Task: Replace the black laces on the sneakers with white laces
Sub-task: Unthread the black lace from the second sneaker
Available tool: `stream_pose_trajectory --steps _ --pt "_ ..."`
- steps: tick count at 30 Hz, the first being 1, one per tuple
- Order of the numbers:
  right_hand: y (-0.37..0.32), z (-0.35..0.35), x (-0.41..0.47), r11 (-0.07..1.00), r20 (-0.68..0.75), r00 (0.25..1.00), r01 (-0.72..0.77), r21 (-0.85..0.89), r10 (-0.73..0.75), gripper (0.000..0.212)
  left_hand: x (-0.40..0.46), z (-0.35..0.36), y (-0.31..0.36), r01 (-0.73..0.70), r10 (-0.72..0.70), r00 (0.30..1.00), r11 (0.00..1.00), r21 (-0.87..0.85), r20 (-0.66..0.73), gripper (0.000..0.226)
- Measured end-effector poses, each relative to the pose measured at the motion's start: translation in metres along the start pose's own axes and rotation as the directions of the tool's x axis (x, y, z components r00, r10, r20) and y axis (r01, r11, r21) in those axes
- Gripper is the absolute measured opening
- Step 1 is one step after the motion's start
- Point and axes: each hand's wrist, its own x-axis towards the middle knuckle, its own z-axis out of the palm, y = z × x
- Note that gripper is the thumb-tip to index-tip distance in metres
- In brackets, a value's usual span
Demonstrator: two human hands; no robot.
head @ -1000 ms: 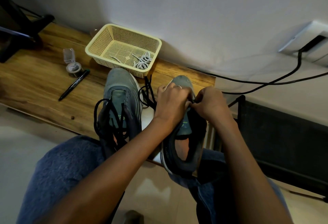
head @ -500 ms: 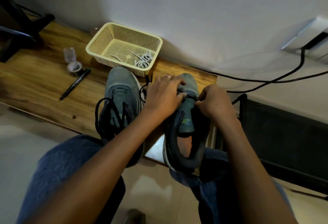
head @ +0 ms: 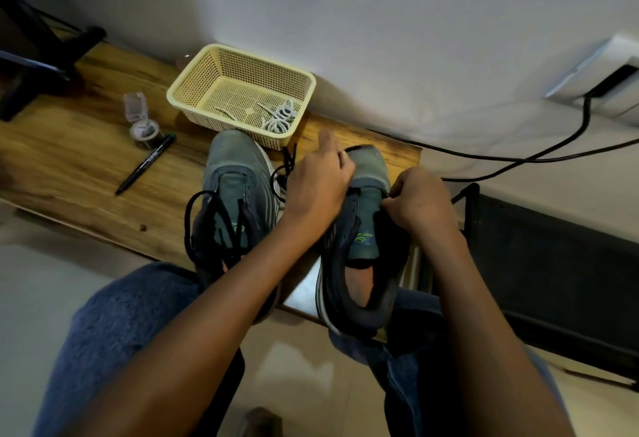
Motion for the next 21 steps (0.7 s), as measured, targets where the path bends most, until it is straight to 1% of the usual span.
stream_pose_trajectory --steps 1,3,6,9,11,13,15,17,21 --pt "0.000 0.000 0.000 1.000 0.001 1.000 0.006 -0.008 -0.006 0.022 0.001 -0.002 -0.002 0.002 -0.002 1.000 1.000 -0.009 -0.008 0.012" --pt "0.000 0.000 0.000 1.000 0.000 1.000 0.019 -0.014 -0.019 0.024 0.001 0.002 -0.005 -0.013 0.013 0.999 1.000 0.005 0.042 0.018" --pt "0.000 0.000 -0.001 1.000 -0.001 1.000 0.022 -0.003 -0.022 0.024 -0.004 0.017 -0.003 -0.009 -0.001 0.988 0.998 0.064 0.156 0.042" --pt "-0.001 0.000 -0.001 0.998 -0.025 0.999 0.047 0.038 -0.046 0.024 -0.007 0.019 0.002 -0.005 -0.013 0.985 0.994 0.106 0.172 0.062" --pt "-0.002 0.002 0.001 0.994 -0.051 0.994 0.097 0.054 -0.095 0.023 -0.011 0.015 0.004 -0.002 -0.013 0.977 0.998 0.070 0.215 0.070" --pt "-0.004 0.005 0.002 0.983 -0.065 0.983 0.175 0.050 -0.172 0.025 -0.020 0.013 0.005 0.013 -0.021 0.956 0.999 0.030 0.293 0.077" --pt "-0.005 0.009 0.002 0.968 -0.069 0.966 0.249 0.017 -0.247 0.026 -0.030 0.014 0.004 0.019 -0.042 0.917 0.998 0.063 0.398 0.086" --pt "-0.007 0.013 0.001 0.959 -0.062 0.957 0.282 -0.014 -0.282 0.024 -0.040 0.017 -0.001 0.026 -0.079 0.884 0.992 0.120 0.461 0.087" --pt "-0.012 0.020 0.000 0.946 -0.094 0.941 0.323 -0.042 -0.325 0.018 -0.044 0.020 -0.004 0.047 -0.094 0.877 0.993 0.112 0.471 0.073"
